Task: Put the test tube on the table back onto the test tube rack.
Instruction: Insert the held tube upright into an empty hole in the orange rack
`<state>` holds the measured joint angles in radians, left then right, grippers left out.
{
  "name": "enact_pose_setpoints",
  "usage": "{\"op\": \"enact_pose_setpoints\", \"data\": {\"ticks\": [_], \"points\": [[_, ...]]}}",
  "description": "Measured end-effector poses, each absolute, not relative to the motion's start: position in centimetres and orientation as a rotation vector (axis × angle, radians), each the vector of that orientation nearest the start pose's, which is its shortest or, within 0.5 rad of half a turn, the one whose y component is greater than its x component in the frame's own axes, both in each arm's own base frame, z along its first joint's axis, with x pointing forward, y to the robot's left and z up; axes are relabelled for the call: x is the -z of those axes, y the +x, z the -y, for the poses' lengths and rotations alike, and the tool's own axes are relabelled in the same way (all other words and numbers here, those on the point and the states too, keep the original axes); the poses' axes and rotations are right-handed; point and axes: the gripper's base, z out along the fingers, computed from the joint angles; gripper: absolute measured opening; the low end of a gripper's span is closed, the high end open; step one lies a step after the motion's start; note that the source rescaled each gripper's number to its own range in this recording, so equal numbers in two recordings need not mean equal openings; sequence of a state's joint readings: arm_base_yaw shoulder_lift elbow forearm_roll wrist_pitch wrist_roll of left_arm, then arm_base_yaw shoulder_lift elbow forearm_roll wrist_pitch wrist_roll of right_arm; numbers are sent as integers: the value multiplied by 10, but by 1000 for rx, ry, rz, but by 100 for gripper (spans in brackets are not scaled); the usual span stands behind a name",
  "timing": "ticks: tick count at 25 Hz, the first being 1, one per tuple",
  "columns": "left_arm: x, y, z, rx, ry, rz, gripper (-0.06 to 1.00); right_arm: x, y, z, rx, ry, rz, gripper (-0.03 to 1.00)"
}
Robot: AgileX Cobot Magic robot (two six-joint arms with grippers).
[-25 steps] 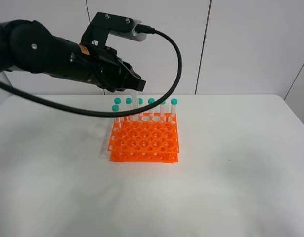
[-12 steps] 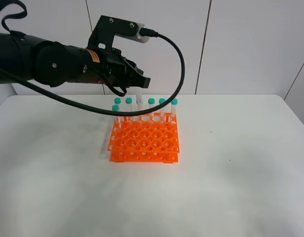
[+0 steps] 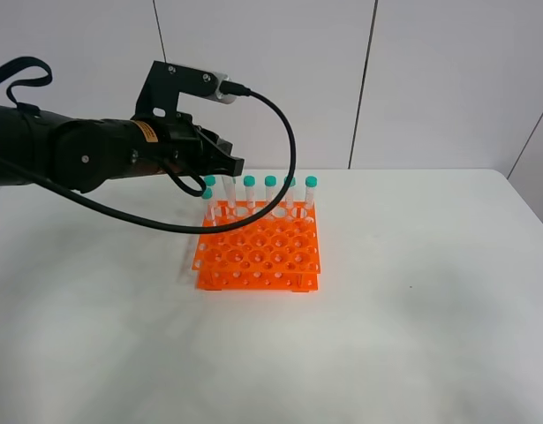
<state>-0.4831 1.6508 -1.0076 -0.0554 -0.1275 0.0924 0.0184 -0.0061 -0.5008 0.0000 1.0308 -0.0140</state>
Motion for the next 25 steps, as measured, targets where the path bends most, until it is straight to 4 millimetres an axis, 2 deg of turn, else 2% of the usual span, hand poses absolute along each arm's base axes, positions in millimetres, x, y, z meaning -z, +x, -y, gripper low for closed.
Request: {"op": "enact_pose_setpoints", "data": {"ticks": [6,16,25], "points": [[-233,349,181,271,523,-1992,0,-280,-5,0,-3,-32,-2007,100],[-208,359,184,245,550,-2025,0,-280,-5,0,-3,-32,-2007,100],[-203,368,172,209,534,-2024,0,-280,-5,0,-3,-32,-2007,100]]}}
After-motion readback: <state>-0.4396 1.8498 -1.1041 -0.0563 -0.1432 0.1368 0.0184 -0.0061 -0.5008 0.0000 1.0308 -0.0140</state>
